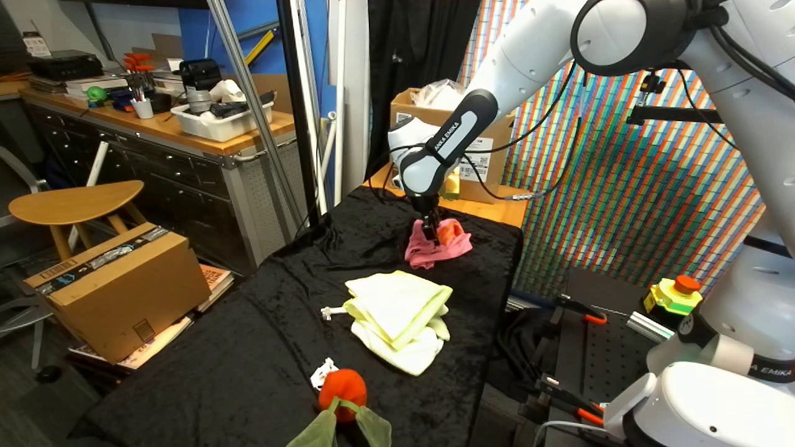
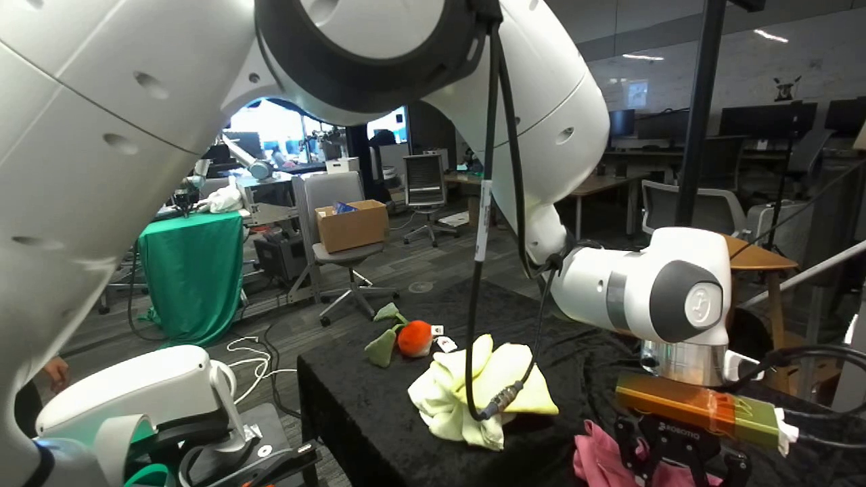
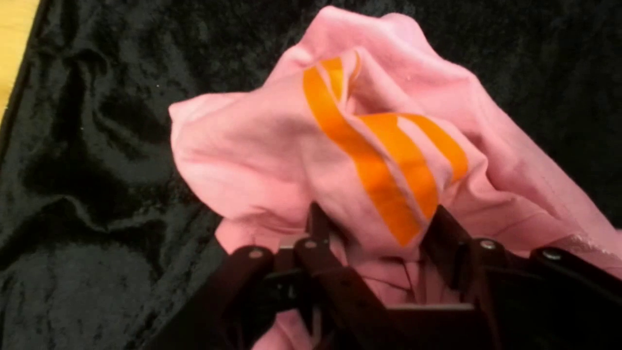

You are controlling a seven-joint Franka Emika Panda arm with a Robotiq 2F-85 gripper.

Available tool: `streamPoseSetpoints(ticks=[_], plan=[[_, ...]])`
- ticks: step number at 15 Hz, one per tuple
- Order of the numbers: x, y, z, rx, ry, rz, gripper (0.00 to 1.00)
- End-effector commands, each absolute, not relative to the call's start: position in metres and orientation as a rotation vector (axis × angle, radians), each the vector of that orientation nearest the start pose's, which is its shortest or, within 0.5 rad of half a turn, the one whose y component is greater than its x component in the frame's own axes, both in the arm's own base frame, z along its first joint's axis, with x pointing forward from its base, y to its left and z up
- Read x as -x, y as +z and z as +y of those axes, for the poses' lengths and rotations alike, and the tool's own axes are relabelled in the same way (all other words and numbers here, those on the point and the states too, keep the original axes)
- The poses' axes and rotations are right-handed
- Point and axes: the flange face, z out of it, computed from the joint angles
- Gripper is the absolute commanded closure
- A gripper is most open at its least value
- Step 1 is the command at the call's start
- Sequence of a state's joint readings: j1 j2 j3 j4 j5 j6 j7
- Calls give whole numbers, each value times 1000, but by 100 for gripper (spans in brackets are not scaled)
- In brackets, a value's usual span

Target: Pick up the clothes, rope and plush toy on the table and put them in the one place

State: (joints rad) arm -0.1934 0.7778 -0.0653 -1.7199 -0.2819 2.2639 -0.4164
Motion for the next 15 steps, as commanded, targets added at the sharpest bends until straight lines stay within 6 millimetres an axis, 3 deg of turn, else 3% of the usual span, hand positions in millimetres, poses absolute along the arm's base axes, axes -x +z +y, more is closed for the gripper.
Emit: streamPoseSetpoints(ticks=[1, 3, 5, 9, 15], plan=[[-623, 125, -168, 3172, 480, -604, 79], [-623, 132, -165, 3173, 485, -583, 93], [-622, 140, -159, 3168, 490, -560, 100], [-616, 179, -134, 3171, 395, -569, 97], [-597, 264, -80, 3164, 232, -631, 97]])
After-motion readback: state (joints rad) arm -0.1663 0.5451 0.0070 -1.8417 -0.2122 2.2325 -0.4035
